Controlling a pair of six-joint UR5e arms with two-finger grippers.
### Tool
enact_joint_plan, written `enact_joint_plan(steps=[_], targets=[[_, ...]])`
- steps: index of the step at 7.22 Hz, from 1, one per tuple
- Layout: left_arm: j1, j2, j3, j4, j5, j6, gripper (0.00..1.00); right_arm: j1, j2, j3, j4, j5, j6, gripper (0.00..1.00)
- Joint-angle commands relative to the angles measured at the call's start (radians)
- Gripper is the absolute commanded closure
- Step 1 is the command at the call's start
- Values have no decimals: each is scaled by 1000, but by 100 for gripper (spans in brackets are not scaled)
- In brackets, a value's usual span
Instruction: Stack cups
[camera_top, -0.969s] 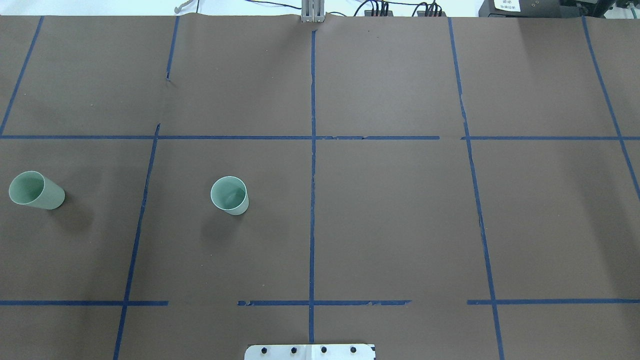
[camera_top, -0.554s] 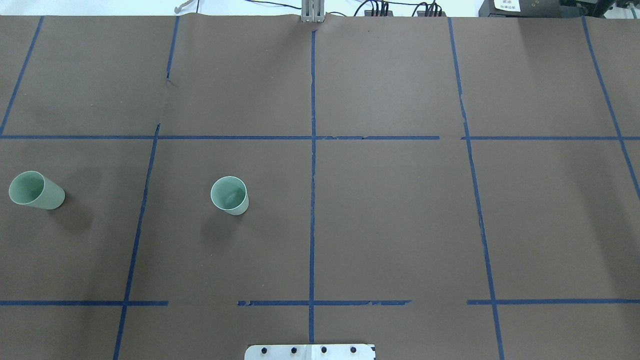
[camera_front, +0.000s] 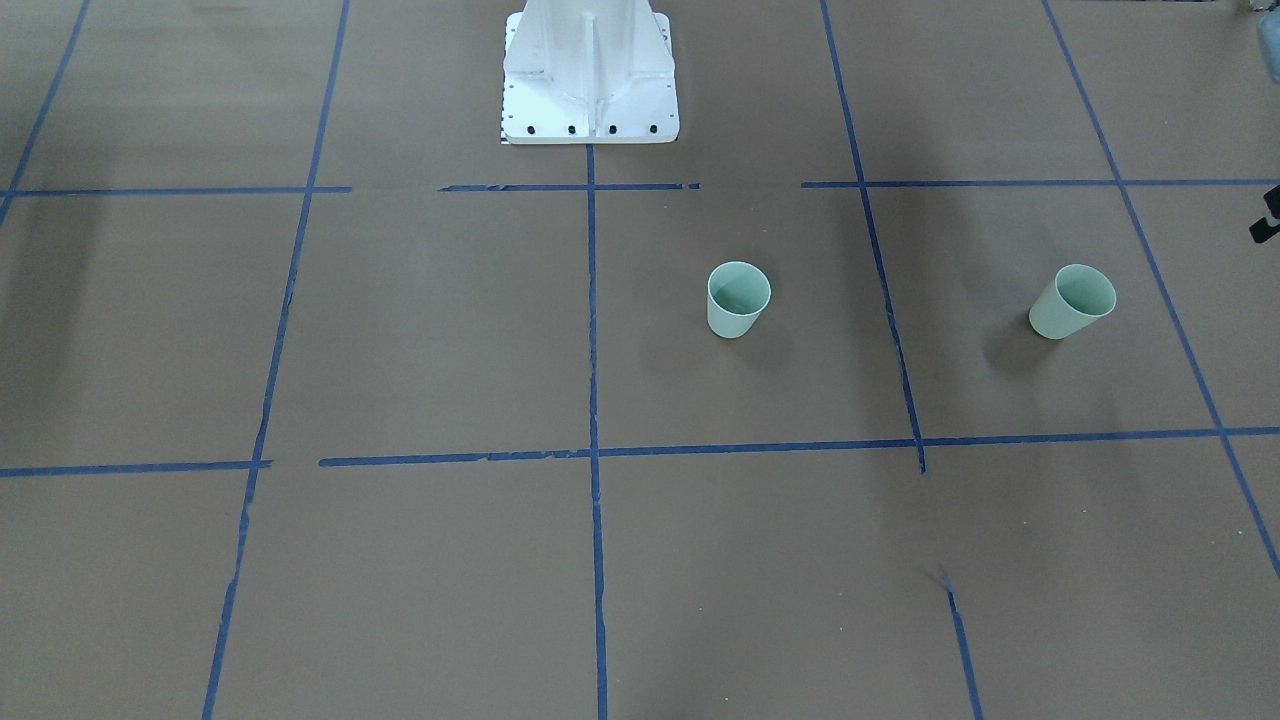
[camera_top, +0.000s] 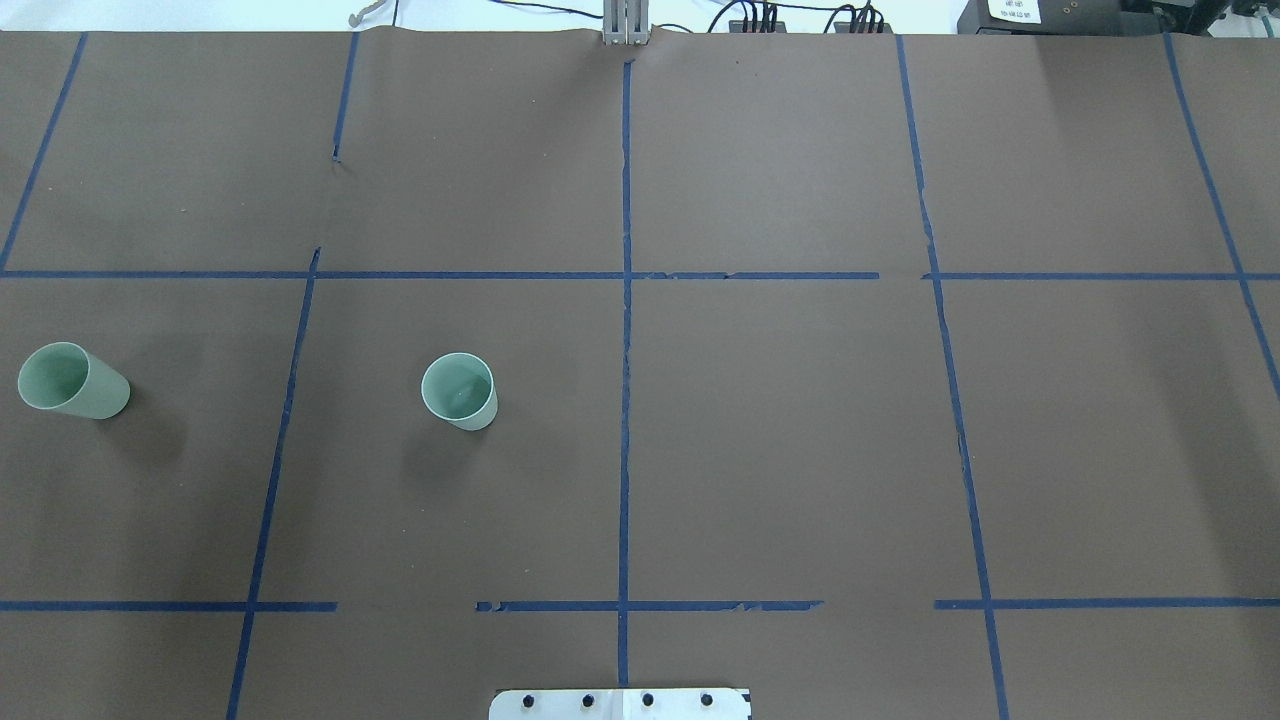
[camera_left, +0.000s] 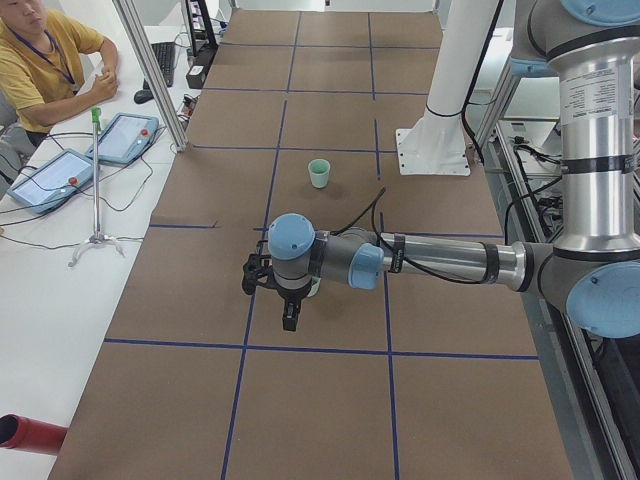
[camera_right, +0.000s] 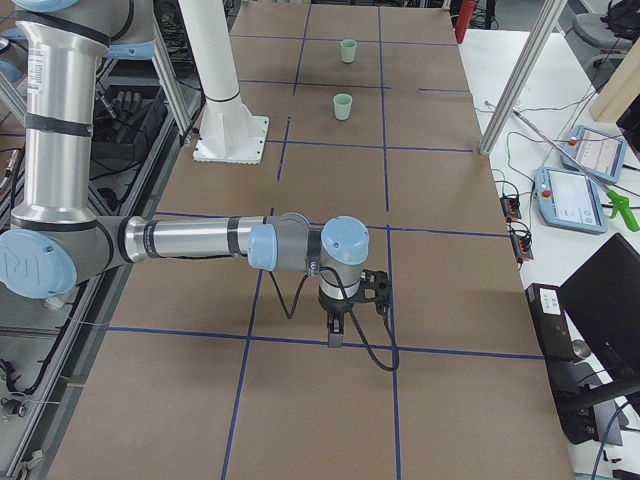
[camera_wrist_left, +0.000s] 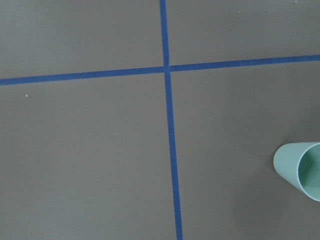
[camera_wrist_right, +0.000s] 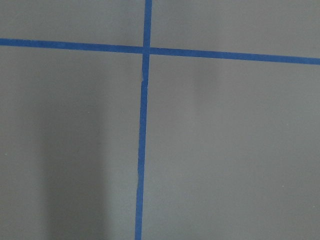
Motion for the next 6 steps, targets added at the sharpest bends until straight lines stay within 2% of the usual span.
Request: enact_joint_plan(steps=[1,2,4,6], targets=[[175,4,23,-234,108,-361,0,1,0,0,0,0,0,0],[244,4,29,-299,158,-481,0,1,0,0,0,0,0,0],[314,3,67,-397,178,-593,0,1,0,0,0,0,0,0],[344,4,84,-416,206,-598,3,1,0,0,0,0,0,0]])
